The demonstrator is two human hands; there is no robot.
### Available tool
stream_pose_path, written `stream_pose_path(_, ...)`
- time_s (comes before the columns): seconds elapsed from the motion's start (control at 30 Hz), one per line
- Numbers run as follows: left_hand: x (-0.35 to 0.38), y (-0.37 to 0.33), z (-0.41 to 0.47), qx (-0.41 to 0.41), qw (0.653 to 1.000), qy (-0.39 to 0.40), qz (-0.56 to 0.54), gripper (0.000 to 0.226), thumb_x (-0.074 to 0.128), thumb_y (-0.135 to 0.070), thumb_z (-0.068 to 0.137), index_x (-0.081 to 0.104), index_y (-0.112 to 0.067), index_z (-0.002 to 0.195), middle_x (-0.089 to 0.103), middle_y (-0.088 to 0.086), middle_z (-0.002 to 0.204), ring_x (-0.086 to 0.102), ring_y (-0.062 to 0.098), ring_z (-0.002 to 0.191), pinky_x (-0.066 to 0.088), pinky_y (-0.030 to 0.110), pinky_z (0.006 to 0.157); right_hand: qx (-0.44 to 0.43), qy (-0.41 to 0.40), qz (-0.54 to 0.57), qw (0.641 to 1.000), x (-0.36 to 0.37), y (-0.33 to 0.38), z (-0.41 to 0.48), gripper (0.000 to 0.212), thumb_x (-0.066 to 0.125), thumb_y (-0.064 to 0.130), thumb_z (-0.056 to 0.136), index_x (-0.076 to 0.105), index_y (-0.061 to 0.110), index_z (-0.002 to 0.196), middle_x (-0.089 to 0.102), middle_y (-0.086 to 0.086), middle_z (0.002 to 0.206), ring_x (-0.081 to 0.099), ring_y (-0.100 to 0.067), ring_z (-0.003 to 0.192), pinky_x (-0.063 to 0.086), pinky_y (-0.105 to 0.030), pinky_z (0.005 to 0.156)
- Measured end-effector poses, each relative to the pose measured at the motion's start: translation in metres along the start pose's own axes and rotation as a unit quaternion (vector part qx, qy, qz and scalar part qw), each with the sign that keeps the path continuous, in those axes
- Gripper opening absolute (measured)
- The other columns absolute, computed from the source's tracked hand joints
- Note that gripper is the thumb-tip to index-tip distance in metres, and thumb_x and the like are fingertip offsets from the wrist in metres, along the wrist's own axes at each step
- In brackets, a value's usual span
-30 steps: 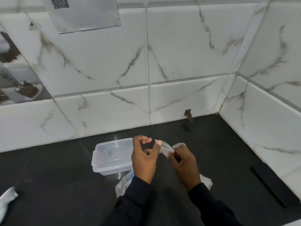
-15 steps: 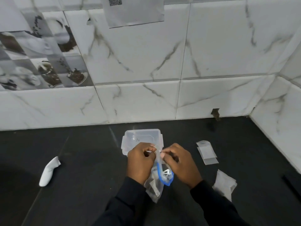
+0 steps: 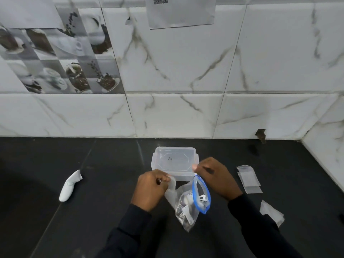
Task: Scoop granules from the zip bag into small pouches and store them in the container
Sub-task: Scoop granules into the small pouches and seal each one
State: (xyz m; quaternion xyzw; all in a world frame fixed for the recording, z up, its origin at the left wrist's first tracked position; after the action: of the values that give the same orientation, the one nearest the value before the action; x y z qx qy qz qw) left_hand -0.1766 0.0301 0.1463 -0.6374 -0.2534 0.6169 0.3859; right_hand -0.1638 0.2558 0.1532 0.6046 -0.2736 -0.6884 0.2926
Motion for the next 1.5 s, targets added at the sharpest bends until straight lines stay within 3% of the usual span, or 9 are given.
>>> stream_pose_path(0.2,0.049,0.095,-0.033,-0.165,0.972,0.138,-0.091,0.023,0.070,0.002,0.080,0.077,-0.008,0.061,0.073,-0.002,0.102,0.070,0.009,0.095,0.059,0.034,0.083,0.155,0.152,-0.091,0.972,0.055,-0.103,-0.014,0.016,0.065,0.028,0.077,0.075,0.021,0.066,0.071,0.006,0.067,0.066,-0.016,0.082,0.055,-0.040,0.089)
stream_pose_path(0.33,0.096,0.123,-0.052,-0.284,0.917,0.196,-0.202,0.018,0.064,0.009,0.074,0.078,-0.001,0.077,0.070,0.013,0.085,0.064,0.019,0.063,0.046,0.018,0.046,0.199,0.231,-0.118,0.945,0.089,-0.114,-0.019,0.023,0.061,0.026,0.085,0.076,0.010,0.090,0.071,-0.004,0.086,0.070,-0.019,0.084,0.056,-0.031,0.081)
stream_pose_path(0.43,0.116,0.119,-0.052,-0.290,0.905,0.212,-0.230,0.018,0.064,0.001,0.070,0.078,-0.003,0.080,0.064,0.011,0.053,0.052,0.010,0.041,0.039,0.014,0.042,0.199,0.250,-0.156,0.934,0.099,-0.117,-0.018,0.016,0.057,0.019,0.084,0.068,0.008,0.080,0.065,-0.003,0.081,0.070,-0.020,0.081,0.054,-0.023,0.071)
stream_pose_path(0.63,0.132,0.121,-0.041,-0.301,0.906,0.155,-0.252,0.021,0.051,0.018,0.084,0.070,0.009,0.087,0.059,0.002,0.042,0.047,0.005,0.031,0.036,0.014,0.036,0.190,0.189,-0.115,0.957,0.091,-0.108,-0.014,0.009,0.071,0.019,0.073,0.071,0.016,0.065,0.066,0.005,0.071,0.068,-0.012,0.071,0.051,-0.019,0.060)
stream_pose_path(0.9,0.112,0.089,-0.020,-0.155,0.950,0.118,-0.242,0.032,0.061,0.013,0.080,0.081,-0.012,0.082,0.071,-0.001,0.101,0.068,0.002,0.075,0.050,0.013,0.067,0.177,0.124,-0.190,0.958,0.086,-0.116,-0.017,0.021,0.055,0.024,0.093,0.073,0.013,0.097,0.071,-0.004,0.100,0.069,-0.021,0.091,0.055,-0.029,0.083)
stream_pose_path(1.0,0.108,0.064,-0.010,-0.096,0.964,0.120,-0.219,0.042,0.057,0.013,0.080,0.079,-0.023,0.083,0.070,-0.002,0.111,0.067,-0.003,0.095,0.052,0.013,0.077,0.193,0.155,-0.135,0.959,0.096,-0.120,-0.019,0.022,0.058,0.014,0.088,0.065,0.011,0.066,0.063,-0.001,0.072,0.060,-0.012,0.064,0.054,-0.025,0.062)
stream_pose_path(1.13,0.104,0.066,-0.001,-0.109,0.959,0.107,-0.240,0.043,0.057,0.015,0.077,0.080,-0.021,0.076,0.072,0.000,0.105,0.069,0.007,0.079,0.052,0.019,0.061,0.223,0.122,-0.002,0.967,0.077,-0.117,-0.014,0.035,0.051,0.014,0.071,0.034,0.023,0.042,0.029,0.006,0.045,0.028,-0.006,0.045,0.031,-0.025,0.050)
stream_pose_path(1.37,0.105,0.090,-0.014,-0.169,0.945,0.125,-0.250,0.025,0.058,0.013,0.079,0.079,-0.001,0.082,0.067,-0.005,0.059,0.052,0.006,0.048,0.043,0.018,0.051,0.390,0.123,0.288,0.866,0.082,-0.137,-0.028,0.017,0.062,-0.005,0.077,0.072,-0.016,0.084,0.062,-0.019,0.073,0.063,-0.030,0.077,0.055,-0.041,0.073)
stream_pose_path(1.5,0.107,0.102,-0.022,-0.204,0.940,0.118,-0.245,0.028,0.058,0.012,0.079,0.078,-0.007,0.074,0.067,0.007,0.064,0.052,0.010,0.046,0.043,0.019,0.049,0.364,0.126,0.280,0.879,0.081,-0.131,-0.022,0.010,0.066,-0.005,0.071,0.074,-0.006,0.065,0.070,-0.015,0.069,0.069,-0.026,0.075,0.058,-0.034,0.073)
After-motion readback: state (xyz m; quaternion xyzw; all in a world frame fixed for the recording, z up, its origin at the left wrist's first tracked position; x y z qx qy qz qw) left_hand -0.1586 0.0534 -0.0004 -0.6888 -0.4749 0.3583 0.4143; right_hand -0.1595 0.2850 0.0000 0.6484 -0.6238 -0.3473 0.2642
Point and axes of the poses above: each hand's wrist, its own z-axis towards the middle knuckle, its own x-axis out of the palm, y = z × x, the point moved 10 cm from there along z, towards the middle knuckle
